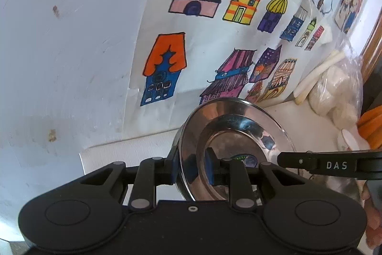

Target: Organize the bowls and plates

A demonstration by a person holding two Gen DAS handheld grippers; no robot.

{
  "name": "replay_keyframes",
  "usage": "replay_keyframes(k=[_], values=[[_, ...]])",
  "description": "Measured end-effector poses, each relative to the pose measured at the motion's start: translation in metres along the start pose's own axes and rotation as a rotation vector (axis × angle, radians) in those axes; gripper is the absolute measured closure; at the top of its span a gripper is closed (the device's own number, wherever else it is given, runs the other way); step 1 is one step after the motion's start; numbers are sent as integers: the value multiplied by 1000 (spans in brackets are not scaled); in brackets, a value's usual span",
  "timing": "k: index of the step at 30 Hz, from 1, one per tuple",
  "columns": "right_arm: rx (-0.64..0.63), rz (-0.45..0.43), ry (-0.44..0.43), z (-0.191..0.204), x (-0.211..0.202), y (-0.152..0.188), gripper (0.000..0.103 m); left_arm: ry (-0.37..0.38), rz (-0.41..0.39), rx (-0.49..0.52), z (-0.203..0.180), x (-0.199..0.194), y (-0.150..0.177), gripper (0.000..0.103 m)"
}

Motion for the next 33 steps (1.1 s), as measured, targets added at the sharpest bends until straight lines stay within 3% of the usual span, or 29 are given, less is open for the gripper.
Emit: replay_keyframes(k=[6,13,16,25,27,33], values=[[-25,-1,8,3,0,3,82,-25,-2,43,-3,3,0,72],[-60,-41,24,4,-4,8,82,-17,1,18,1,2,1,71],[-57,-84,31,-1,-14,9,76,-9,0,-3,1,-4,3,59],[46,-197,-11,-44,-60,11,32,33,-76,28,-24,-28,9,15],[67,-229,-2,-55,-72,13,14,47,-98,22,-31,-34,10,2],[117,-294,39,-77,-108,26,0,75,-95,27,-58,-41,14,1]])
Point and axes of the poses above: each gripper's, at about its wrist camera, not at the fingertips, and x roughly the way its jaws point, z to its left, y to its underside, the point moved 1 cm from there along x, roughly the way its jaws point, and after that the axes turned 4 degrees about -z, right-handed, at the moved point
